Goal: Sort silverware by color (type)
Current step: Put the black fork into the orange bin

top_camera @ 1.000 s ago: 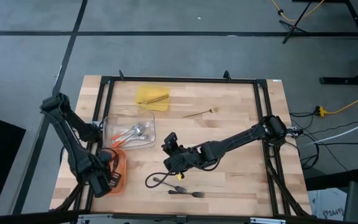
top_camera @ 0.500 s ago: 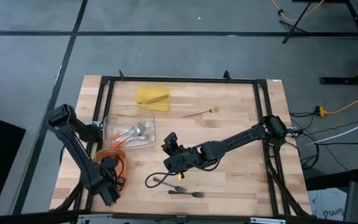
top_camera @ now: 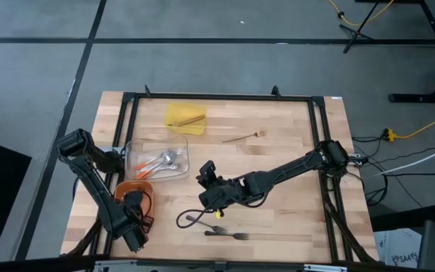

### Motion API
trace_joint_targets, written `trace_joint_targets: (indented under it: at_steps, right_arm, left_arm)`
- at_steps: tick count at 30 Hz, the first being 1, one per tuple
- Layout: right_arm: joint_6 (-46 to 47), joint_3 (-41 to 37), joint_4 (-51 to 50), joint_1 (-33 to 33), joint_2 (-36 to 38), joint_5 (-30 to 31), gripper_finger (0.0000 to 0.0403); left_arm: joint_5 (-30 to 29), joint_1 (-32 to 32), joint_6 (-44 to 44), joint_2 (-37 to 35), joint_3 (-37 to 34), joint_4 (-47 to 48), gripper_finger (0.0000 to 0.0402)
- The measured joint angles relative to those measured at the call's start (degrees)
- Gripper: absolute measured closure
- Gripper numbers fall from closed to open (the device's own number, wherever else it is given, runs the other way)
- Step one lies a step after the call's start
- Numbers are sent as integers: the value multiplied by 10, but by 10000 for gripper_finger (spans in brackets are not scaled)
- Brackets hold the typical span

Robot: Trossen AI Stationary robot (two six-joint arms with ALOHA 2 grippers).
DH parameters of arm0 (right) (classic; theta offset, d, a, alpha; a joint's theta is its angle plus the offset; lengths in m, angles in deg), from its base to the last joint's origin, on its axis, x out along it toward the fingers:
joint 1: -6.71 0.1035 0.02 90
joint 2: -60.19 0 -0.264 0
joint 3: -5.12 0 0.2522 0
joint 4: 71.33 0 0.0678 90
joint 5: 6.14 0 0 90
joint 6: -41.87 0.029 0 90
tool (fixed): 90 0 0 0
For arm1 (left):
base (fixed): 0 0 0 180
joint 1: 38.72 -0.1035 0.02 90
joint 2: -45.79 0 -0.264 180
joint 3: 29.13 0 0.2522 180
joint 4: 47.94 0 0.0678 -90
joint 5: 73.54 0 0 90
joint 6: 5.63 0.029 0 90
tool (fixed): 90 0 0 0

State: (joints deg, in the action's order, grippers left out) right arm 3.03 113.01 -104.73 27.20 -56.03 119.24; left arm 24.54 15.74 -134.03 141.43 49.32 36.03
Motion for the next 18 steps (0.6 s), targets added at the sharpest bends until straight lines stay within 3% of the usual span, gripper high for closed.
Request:
trace_joint_targets:
  at_steps: [18]
  right_arm:
    - [0, 0, 0, 0, 0, 0, 317]
  left_arm:
    - [0, 0, 30, 0, 0, -24, 381]
